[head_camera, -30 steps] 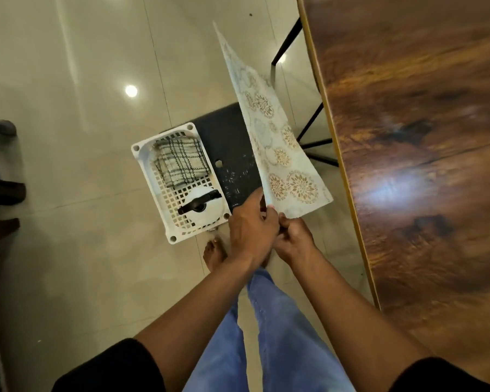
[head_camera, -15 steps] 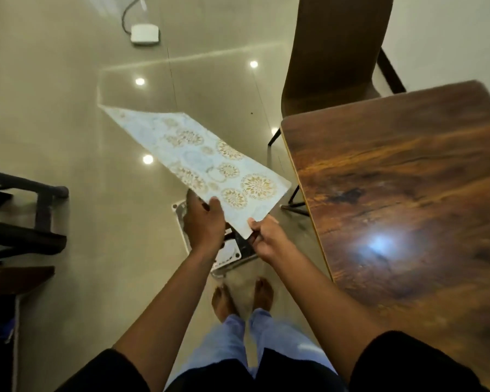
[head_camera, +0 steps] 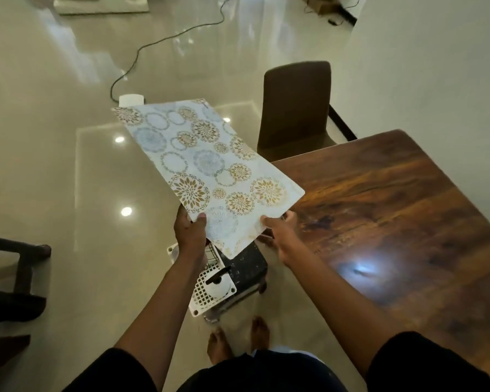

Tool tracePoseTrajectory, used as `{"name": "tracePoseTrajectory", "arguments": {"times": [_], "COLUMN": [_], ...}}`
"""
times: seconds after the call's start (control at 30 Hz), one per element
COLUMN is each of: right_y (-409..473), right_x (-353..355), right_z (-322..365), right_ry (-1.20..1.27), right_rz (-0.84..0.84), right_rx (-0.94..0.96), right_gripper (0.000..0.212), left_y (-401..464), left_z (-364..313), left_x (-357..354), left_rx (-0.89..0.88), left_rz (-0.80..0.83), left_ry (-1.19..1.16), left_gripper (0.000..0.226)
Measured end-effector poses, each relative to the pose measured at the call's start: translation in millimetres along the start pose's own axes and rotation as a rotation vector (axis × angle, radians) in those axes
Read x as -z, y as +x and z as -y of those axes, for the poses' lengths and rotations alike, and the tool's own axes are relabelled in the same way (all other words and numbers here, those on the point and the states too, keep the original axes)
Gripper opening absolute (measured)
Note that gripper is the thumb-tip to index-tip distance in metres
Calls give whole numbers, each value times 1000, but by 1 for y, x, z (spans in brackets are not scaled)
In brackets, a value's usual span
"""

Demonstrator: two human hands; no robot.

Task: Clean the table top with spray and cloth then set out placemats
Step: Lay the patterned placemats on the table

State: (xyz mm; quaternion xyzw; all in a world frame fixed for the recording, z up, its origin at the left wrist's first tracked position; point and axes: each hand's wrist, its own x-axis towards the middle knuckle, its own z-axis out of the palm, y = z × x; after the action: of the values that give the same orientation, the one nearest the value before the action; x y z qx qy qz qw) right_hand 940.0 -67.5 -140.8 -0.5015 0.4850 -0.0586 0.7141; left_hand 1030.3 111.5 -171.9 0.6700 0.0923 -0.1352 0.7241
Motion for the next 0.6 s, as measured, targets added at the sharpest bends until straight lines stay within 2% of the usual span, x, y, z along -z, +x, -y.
{"name": "tracePoseTrajectory", "arguments": {"times": [0.07, 0.17, 0.3, 0.37, 0.43, 0.5, 0.6], "right_y": [-4, -11, -25, -31, -37, -42, -56], "right_x": [21, 55, 95, 119, 143, 167, 207], "right_z": [5, 5, 3, 2, 0, -4, -12], "right_ry": [-29, -215, -528, -670, -728, -693, -508], "right_rz": [-170, -433, -670, -699, -635, -583, -593], "right_rx": [93, 280, 354, 354, 332, 293, 214], "right_gripper": [59, 75, 96, 89, 75, 63, 49], "left_y": [5, -4, -13, -21, -28, -35, -53], "left_z": [7, 2, 3, 4, 8, 17, 31], "left_x": [2, -3, -11, -17, -25, -34, -53], "left_rx": [34, 57, 77, 67, 50, 64, 128], "left_rz": [94, 207, 362, 448, 532, 606, 711], "left_ry": [8, -14, 31, 59, 91, 135, 188], "left_gripper": [66, 64, 58, 55, 53, 51, 48]}}
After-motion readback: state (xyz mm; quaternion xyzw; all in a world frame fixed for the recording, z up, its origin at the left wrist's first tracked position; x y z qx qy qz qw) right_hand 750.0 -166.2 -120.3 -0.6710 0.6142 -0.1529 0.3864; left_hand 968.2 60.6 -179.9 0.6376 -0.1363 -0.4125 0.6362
